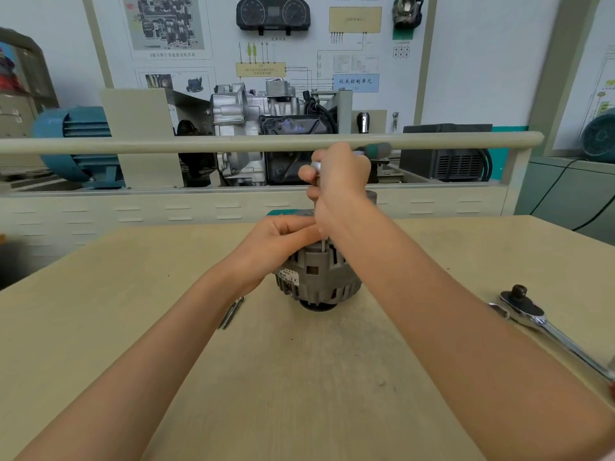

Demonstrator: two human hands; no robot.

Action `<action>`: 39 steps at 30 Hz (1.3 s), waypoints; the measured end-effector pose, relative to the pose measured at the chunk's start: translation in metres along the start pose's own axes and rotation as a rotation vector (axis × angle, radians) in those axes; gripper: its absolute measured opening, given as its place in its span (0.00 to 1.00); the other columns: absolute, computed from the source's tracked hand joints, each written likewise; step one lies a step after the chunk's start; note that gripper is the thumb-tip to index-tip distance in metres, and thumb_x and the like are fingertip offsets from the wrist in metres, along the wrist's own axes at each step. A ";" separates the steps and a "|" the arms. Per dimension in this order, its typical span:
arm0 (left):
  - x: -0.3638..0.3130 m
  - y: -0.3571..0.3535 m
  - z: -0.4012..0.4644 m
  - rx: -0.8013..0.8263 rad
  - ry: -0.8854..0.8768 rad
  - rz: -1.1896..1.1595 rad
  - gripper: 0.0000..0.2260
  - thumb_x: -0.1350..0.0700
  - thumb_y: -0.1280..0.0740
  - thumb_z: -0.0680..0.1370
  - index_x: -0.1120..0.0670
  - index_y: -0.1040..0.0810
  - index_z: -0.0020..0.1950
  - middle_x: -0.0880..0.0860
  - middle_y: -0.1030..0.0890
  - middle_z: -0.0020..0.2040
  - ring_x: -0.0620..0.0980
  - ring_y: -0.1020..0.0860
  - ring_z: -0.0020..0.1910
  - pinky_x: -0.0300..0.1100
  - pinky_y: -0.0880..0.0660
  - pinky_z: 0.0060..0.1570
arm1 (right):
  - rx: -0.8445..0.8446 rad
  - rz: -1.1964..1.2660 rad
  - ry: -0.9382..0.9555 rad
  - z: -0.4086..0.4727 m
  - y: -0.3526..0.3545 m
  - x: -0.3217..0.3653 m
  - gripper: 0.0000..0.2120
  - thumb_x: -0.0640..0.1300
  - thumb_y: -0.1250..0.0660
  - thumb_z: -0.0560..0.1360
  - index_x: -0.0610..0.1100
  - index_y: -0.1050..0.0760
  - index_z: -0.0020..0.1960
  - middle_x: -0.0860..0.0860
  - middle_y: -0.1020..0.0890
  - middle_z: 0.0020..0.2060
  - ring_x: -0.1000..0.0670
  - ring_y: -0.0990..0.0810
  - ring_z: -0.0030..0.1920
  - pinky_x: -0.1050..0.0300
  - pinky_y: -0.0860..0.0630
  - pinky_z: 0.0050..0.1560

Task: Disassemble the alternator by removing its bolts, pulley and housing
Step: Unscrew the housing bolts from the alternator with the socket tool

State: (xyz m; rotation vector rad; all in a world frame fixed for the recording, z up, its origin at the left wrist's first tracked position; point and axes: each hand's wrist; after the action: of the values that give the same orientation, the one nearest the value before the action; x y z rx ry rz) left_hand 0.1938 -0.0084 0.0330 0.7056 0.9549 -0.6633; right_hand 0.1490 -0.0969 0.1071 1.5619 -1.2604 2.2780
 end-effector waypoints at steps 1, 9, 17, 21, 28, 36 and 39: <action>0.000 0.000 0.000 0.003 0.011 -0.001 0.10 0.48 0.34 0.71 0.47 0.15 0.46 0.48 0.14 0.45 0.44 0.17 0.45 0.35 0.22 0.45 | 0.091 -0.004 -0.115 0.004 0.004 0.006 0.11 0.34 0.53 0.77 0.41 0.33 0.41 0.50 0.32 0.24 0.58 0.37 0.14 0.68 0.48 0.15; -0.001 -0.001 -0.001 0.021 0.006 0.046 0.12 0.48 0.36 0.72 0.48 0.18 0.53 0.42 0.15 0.50 0.39 0.19 0.52 0.30 0.25 0.48 | 0.840 0.069 -0.696 0.024 0.018 0.016 0.13 0.40 0.46 0.75 0.35 0.27 0.53 0.54 0.30 0.20 0.57 0.36 0.13 0.68 0.50 0.15; 0.003 -0.006 0.002 -0.107 -0.031 0.072 0.12 0.56 0.34 0.77 0.43 0.14 0.40 0.54 0.17 0.45 0.48 0.20 0.45 0.42 0.23 0.46 | -0.037 0.152 0.023 0.003 0.007 -0.001 0.11 0.31 0.50 0.76 0.44 0.36 0.52 0.48 0.32 0.26 0.56 0.36 0.17 0.68 0.45 0.15; 0.000 -0.004 -0.001 -0.025 -0.003 0.039 0.08 0.50 0.33 0.73 0.45 0.15 0.46 0.48 0.14 0.45 0.44 0.17 0.45 0.34 0.23 0.41 | 0.155 0.016 -0.139 0.003 0.009 0.007 0.12 0.33 0.53 0.76 0.42 0.33 0.41 0.52 0.31 0.24 0.58 0.37 0.16 0.68 0.49 0.15; -0.002 -0.002 -0.002 0.020 0.006 0.064 0.12 0.49 0.35 0.74 0.49 0.17 0.53 0.43 0.15 0.48 0.40 0.18 0.48 0.30 0.25 0.42 | 0.806 0.040 -0.676 0.023 0.016 0.015 0.15 0.41 0.52 0.81 0.36 0.28 0.54 0.55 0.30 0.20 0.57 0.36 0.13 0.69 0.51 0.15; 0.003 -0.003 0.000 -0.057 -0.066 0.092 0.09 0.52 0.33 0.74 0.51 0.15 0.38 0.58 0.23 0.43 0.52 0.26 0.43 0.44 0.30 0.45 | 0.064 0.047 -0.012 0.001 0.004 -0.003 0.09 0.35 0.51 0.78 0.40 0.33 0.51 0.50 0.29 0.27 0.56 0.35 0.18 0.67 0.45 0.14; 0.004 -0.004 0.001 -0.073 -0.060 0.113 0.14 0.57 0.34 0.77 0.44 0.15 0.36 0.53 0.21 0.40 0.49 0.23 0.39 0.38 0.28 0.40 | -0.066 0.073 0.099 -0.002 -0.001 -0.006 0.10 0.34 0.52 0.78 0.39 0.32 0.50 0.47 0.31 0.30 0.55 0.34 0.18 0.67 0.44 0.15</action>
State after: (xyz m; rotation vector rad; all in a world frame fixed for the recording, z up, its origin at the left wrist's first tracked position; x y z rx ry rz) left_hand 0.1929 -0.0128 0.0290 0.6659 0.8730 -0.5449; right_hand 0.1506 -0.0924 0.1029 1.3860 -1.3726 2.3000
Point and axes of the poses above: each hand's wrist, its own z-axis towards the middle knuckle, its own y-axis out of the back of the hand, x = y × z
